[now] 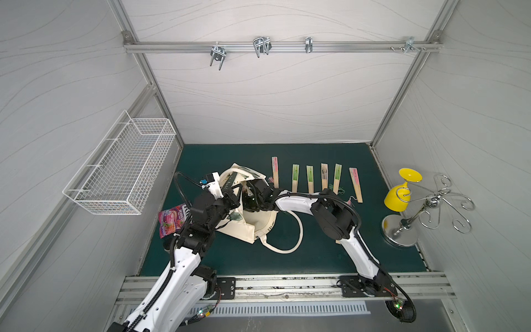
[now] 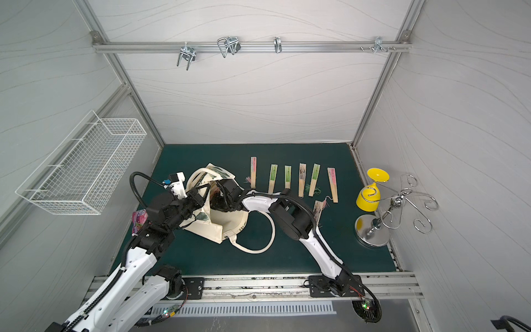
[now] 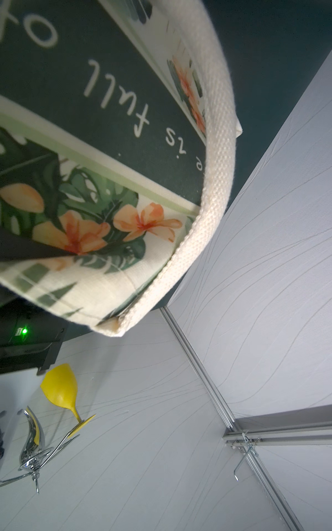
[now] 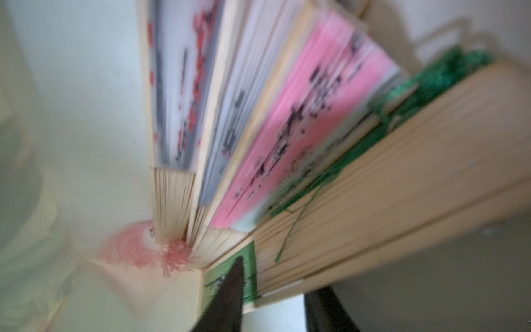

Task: Take out the folding fans from the tote bags
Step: Pick up the folding fan from the canvas bag.

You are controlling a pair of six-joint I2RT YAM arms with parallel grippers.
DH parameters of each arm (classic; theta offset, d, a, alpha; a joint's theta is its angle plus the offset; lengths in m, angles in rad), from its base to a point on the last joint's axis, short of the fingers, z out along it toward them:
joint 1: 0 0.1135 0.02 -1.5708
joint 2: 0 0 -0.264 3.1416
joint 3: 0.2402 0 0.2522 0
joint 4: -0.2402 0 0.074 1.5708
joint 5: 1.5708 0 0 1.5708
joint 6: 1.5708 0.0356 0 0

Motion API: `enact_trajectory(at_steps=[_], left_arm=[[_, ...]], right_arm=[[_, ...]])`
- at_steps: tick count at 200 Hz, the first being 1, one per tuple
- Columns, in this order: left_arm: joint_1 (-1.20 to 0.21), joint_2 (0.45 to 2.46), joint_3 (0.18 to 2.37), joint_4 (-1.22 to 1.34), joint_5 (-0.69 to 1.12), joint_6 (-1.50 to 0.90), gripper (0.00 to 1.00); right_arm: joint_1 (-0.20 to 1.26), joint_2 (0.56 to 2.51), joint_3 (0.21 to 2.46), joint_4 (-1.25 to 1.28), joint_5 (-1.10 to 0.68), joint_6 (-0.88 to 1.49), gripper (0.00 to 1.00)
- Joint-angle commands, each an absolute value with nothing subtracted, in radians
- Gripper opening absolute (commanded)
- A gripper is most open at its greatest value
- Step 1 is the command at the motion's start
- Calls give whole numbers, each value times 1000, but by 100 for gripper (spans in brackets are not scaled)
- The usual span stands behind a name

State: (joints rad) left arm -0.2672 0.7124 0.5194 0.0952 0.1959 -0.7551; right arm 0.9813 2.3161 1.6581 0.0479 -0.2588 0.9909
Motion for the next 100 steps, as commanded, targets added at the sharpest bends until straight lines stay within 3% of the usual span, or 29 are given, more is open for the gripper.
enact_trajectory(at_steps=[1, 61, 100], left_arm=[[-268, 668, 534, 212, 175, -769, 0], [-267, 675, 537, 150, 21, -704, 0], [-267, 718, 583, 128, -55, -581, 0]], right_arm=[[948, 2343, 1656, 77, -219, 1029, 24], [957, 2270, 1612, 76, -209, 887, 1], [972, 2172, 1539, 64, -179, 788, 0]])
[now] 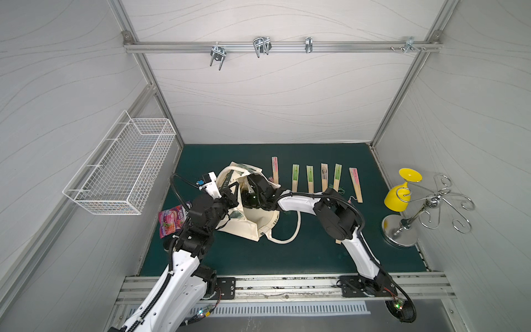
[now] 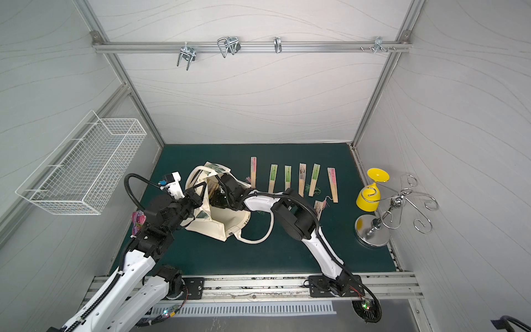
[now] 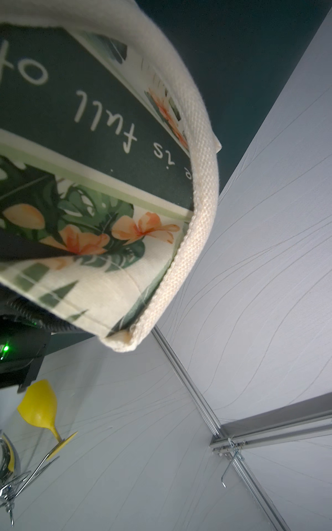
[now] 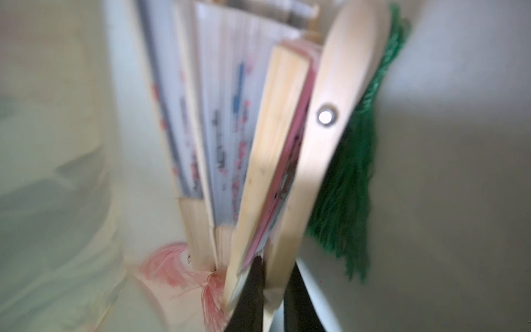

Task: Take out the folding fans from the tote bags
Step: Pick up the folding fan from the canvas bag.

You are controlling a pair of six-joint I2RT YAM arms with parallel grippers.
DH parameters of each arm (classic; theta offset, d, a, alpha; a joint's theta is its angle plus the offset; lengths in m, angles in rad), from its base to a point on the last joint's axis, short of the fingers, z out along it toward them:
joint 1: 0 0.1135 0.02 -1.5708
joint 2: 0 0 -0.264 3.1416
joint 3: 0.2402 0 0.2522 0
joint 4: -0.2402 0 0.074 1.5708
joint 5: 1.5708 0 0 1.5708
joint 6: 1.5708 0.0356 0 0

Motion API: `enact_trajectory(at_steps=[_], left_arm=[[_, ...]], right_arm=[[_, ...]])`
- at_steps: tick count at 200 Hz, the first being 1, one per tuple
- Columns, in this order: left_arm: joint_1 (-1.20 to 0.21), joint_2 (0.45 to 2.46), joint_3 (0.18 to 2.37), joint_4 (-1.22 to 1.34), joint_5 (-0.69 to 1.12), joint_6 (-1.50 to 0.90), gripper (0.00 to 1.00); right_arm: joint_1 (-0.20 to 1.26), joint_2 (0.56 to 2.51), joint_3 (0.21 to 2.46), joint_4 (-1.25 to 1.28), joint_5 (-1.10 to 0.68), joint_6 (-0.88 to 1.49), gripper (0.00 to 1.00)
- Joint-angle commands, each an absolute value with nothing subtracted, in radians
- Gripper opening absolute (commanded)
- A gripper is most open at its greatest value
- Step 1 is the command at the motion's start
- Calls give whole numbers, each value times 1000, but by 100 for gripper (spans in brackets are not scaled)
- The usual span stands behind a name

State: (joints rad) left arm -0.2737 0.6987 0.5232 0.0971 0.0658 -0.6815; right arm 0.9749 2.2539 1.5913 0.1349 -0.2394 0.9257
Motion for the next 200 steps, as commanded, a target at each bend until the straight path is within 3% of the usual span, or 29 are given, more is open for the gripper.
enact_trajectory(at_steps=[1, 88, 200], left_arm=[[-267, 720, 584, 126, -57, -578, 0], [-267, 760, 659, 49, -150, -446, 0], [-267, 765, 670, 4, -130, -465, 0]], right_arm=[[972, 2171, 1537, 64, -178, 785, 0], [1029, 1955, 1403, 49, -81, 578, 0], [1020, 1756, 1273, 95, -63, 529, 0]])
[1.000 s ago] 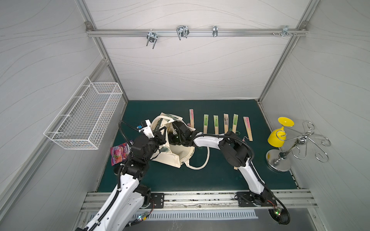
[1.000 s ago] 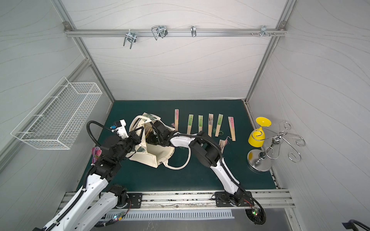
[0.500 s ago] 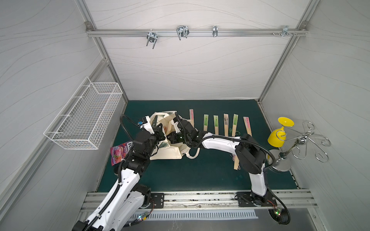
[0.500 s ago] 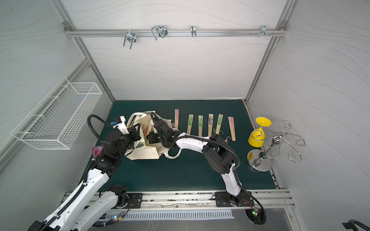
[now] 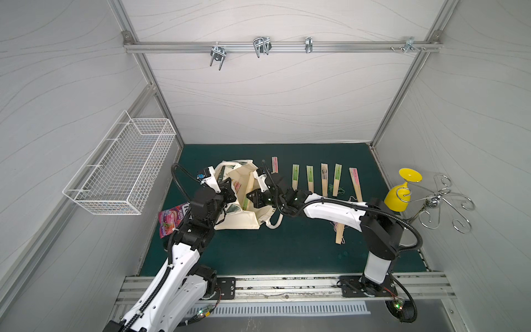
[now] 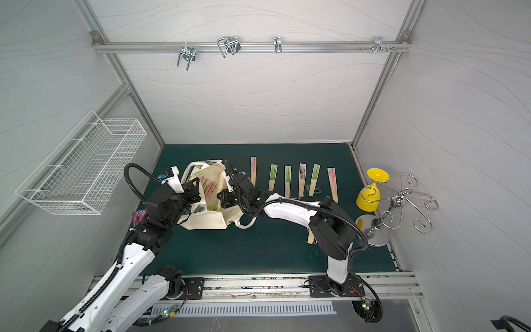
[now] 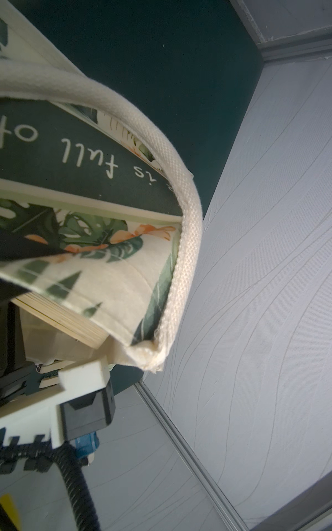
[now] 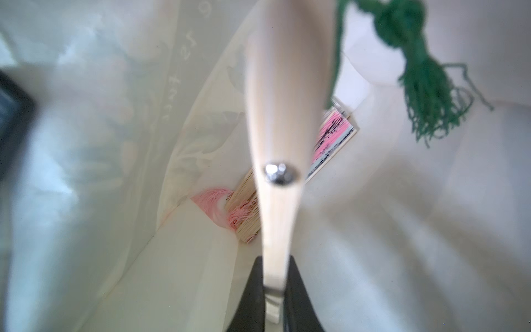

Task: Take out the folding fans from the tote bags
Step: Pick up the folding fan from the canvas bag.

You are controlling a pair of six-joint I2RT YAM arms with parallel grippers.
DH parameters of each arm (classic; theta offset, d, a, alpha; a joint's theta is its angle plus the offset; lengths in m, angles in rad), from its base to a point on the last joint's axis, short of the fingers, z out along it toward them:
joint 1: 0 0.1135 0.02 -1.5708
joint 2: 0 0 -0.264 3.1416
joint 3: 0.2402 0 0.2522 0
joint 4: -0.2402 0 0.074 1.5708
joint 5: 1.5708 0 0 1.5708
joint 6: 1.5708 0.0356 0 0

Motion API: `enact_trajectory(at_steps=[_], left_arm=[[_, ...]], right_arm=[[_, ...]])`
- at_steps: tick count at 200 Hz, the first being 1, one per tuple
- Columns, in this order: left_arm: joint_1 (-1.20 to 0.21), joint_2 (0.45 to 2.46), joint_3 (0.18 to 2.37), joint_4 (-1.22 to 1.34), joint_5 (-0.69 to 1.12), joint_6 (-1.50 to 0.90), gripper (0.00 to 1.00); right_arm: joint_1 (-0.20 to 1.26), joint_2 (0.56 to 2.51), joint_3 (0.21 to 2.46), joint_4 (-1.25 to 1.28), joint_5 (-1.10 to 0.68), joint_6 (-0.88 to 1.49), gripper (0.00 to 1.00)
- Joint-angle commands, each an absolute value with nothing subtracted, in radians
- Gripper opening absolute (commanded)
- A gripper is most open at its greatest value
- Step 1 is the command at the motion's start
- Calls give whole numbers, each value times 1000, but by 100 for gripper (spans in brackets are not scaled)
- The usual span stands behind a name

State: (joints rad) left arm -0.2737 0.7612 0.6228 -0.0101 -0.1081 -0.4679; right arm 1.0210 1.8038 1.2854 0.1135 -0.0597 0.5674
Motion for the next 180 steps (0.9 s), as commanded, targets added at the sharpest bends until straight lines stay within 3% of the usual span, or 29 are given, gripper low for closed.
enact_trajectory(at_steps=[1, 180], left_arm=[[-267, 765, 670, 3, -130, -465, 0], [-267, 785, 663, 3, -156, -477, 0]], right_arm=[[1019, 1754, 1273, 95, -63, 528, 0], [991, 1451, 1196, 80, -62, 424, 0]])
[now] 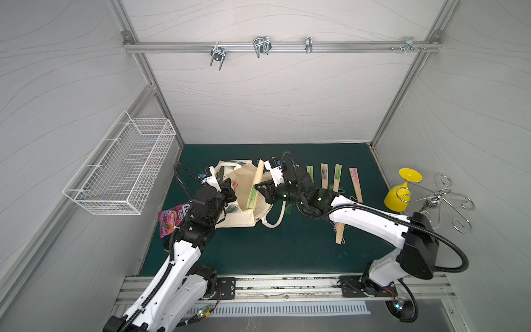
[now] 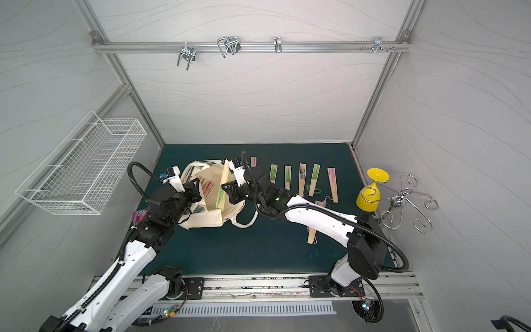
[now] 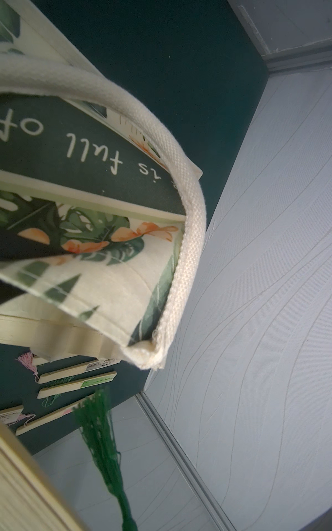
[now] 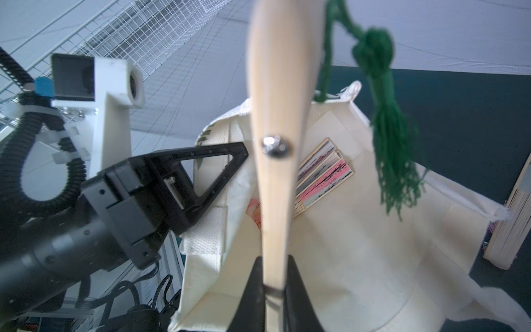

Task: Take out the folding fans from the tote bags
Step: Pick up the folding fan from the canvas bag, then place the folding fan at the center of the board.

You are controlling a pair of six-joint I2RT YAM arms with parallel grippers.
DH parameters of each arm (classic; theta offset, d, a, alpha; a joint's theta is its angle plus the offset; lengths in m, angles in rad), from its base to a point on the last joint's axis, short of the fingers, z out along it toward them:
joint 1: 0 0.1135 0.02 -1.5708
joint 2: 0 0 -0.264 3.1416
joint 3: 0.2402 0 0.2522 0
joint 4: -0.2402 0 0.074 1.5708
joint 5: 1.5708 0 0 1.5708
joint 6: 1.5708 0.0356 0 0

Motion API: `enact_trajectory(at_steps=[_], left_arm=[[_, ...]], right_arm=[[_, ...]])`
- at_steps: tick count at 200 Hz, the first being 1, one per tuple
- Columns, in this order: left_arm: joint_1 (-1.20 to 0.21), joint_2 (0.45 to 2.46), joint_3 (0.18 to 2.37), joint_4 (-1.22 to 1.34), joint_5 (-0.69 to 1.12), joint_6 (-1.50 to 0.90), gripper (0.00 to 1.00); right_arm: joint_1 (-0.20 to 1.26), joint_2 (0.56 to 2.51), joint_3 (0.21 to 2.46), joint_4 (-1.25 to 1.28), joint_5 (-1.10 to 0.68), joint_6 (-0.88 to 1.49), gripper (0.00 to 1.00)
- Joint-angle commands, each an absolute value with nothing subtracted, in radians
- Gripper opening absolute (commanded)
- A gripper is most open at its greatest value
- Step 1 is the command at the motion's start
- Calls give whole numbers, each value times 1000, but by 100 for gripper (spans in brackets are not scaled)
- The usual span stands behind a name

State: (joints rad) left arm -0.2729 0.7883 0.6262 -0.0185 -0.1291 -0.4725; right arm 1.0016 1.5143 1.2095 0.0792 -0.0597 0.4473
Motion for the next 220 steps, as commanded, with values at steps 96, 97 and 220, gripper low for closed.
enact_trajectory(at_steps=[96, 97, 220], left_arm=[[-267, 801, 673, -11, -148, -468, 0], [-267, 801, 674, -11, -147, -468, 0], [-265, 813, 669, -28, -121, -450, 0]], right_arm=[[950, 1301, 1178, 31, -86, 412, 0], [949, 1299, 1178, 31, -86, 415, 0], [831, 1110, 1071, -138, -2, 459, 0]])
